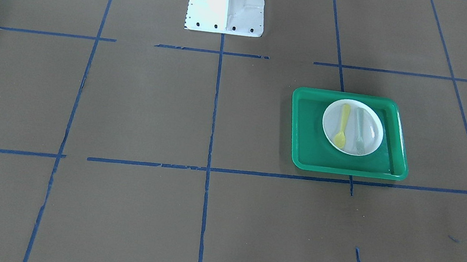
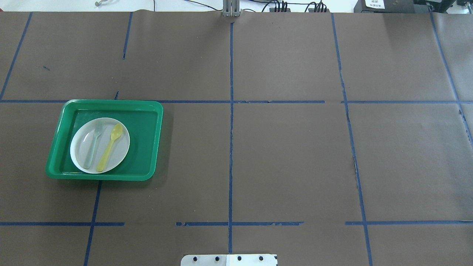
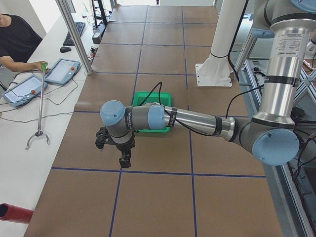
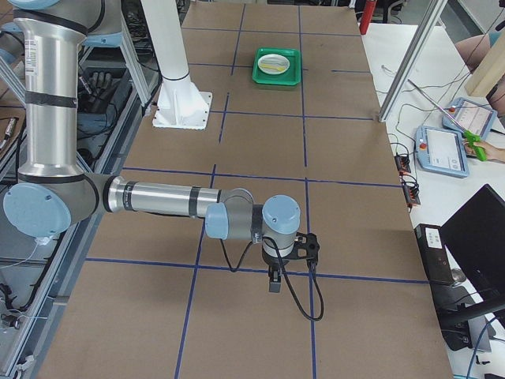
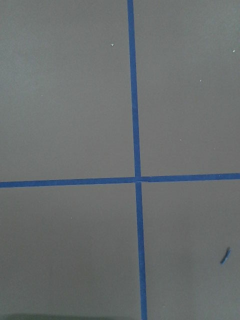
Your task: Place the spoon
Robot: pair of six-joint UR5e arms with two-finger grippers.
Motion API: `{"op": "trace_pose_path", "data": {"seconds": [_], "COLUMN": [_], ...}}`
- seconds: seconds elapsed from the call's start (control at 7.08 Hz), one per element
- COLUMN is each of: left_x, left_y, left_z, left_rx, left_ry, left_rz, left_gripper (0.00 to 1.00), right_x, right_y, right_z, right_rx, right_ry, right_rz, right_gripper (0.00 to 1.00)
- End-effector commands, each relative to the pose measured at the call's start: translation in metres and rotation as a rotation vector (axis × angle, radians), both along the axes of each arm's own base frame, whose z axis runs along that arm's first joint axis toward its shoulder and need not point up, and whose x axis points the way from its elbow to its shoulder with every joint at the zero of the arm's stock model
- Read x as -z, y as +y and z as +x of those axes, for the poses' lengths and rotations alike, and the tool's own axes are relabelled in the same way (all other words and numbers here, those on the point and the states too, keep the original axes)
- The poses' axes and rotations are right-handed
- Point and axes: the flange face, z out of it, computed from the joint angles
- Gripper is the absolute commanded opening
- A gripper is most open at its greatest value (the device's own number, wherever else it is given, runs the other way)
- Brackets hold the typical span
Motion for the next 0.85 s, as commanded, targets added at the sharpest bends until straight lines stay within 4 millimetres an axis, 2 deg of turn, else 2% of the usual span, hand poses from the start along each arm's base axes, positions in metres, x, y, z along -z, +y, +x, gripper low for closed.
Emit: {"op": "trace_pose_path", "data": {"seconds": [0.0, 0.71], "left_x": [-0.007, 0.008], "left_y": [0.003, 0.003], "left_z": [0.002, 0.002], "left_rx": [-0.007, -0.002], "left_ry": [0.002, -0.003], "left_rz": [-0.023, 0.027], "left_gripper": [1.0, 1.0], "right_x": [0.0, -0.001], "right_y": [0.001, 0.001], "right_z": [0.0, 0.0], "right_rx": [0.0, 0.0], "right_ry": [-0.001, -0.001], "right_rz": [-0.001, -0.002], "right_gripper": [1.0, 1.0]}}
